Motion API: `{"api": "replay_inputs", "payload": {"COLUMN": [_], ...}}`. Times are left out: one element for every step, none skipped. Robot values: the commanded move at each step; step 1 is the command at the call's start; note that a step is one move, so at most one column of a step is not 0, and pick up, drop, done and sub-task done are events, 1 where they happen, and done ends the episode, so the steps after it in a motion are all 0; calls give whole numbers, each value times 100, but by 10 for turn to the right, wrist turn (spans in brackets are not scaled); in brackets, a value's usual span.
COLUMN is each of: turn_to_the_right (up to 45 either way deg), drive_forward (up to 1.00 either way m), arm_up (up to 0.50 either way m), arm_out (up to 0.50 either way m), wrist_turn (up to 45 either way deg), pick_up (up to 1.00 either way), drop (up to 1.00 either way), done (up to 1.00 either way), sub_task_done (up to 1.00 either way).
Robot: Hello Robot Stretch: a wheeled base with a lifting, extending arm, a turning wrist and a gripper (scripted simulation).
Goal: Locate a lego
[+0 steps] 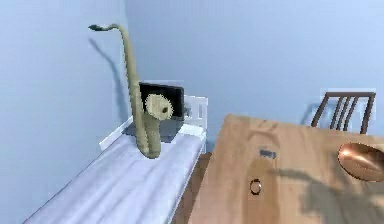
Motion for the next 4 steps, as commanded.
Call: {"api": "replay_inputs", "payload": {"turn_to_the_right": [-450,-450,-450,-270], "drive_forward": [0,0,0,0], "arm_up": [0,0,0,0], "arm_out": [0,0,0,0], "wrist_turn": [0,0,0,0], "pick_up": [0,0,0,0], "drop": [0,0,0,0], "done": [0,0,0,0], "sub_task_done": [0,0,0,0]}}
